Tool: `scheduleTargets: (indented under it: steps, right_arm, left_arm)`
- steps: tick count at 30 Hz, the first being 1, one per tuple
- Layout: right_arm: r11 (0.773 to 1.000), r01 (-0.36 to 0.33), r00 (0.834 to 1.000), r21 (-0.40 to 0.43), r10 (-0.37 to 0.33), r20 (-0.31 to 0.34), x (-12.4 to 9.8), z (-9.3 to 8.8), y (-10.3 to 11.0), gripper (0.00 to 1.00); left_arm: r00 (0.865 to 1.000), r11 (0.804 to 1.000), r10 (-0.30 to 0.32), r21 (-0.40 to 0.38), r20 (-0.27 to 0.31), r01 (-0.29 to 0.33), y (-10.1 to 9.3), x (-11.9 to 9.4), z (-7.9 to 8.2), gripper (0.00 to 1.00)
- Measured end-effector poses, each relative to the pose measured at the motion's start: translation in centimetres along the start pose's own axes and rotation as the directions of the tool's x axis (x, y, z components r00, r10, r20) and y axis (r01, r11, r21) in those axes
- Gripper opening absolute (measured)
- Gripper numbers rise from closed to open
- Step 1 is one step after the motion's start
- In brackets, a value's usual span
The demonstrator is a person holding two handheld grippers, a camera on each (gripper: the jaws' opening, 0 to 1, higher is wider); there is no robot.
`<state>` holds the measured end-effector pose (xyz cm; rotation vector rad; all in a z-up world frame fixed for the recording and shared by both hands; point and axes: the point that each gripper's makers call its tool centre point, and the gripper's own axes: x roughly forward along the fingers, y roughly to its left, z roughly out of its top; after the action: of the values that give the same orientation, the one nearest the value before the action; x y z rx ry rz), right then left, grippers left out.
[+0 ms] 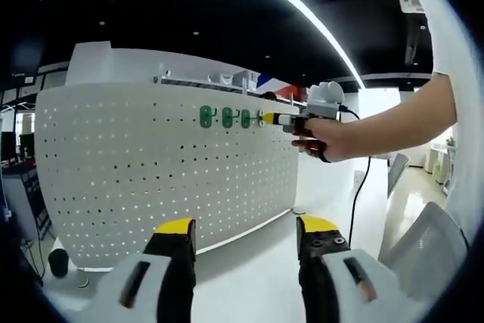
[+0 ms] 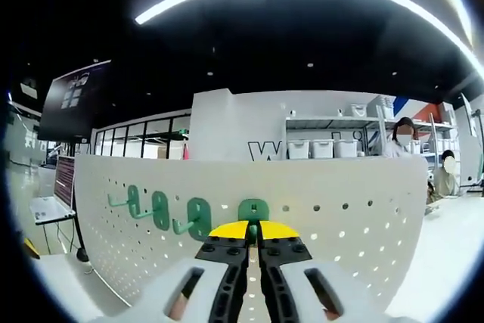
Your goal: Insert the hook assembly into the mounting plate slot until the hook locks in place.
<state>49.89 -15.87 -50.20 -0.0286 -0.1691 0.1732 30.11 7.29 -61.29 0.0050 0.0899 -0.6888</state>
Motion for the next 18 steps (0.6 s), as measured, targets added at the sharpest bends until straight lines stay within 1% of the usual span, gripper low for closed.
scheduleTargets:
  steps: [4, 8, 10, 13, 18]
  right_arm:
    - [0.999, 0.040, 0.999, 0.001, -0.040, -0.004, -0.03, -0.12, 0.01, 0.02]
    - [0.996, 0.086, 0.996, 0.036, -0.086, -0.002, 0.04, -0.24, -0.06, 0.02]
    - [0.995, 0.099, 0.995, 0.033, -0.099, -0.007, 0.18, -0.24, -0.01, 0.02]
    - [0.994, 0.105, 0.994, 0.037, -0.105, -0.006, 0.08, -0.26, -0.10, 0.02]
    - [0.996, 0.085, 0.996, 0.022, -0.084, -0.008, 0.01, -0.28, -0.14, 0.03]
  left_arm:
    - [1.000, 1.000, 0.001, -0.006, -0.005, -0.001, 0.04, -0.06, -0.19, 0.55]
    - [1.000, 1.000, -0.003, -0.005, -0.011, 0.003, -0.06, -0.01, -0.29, 0.55]
    - [1.000, 1.000, -0.005, -0.001, -0.011, 0.005, -0.04, 0.04, -0.29, 0.55]
    - [1.000, 1.000, -0.004, -0.001, -0.010, 0.004, 0.05, 0.08, -0.26, 0.55]
    - [1.000, 1.000, -0.005, -0.005, -0.012, 0.005, -0.02, 0.08, -0.48, 0.55]
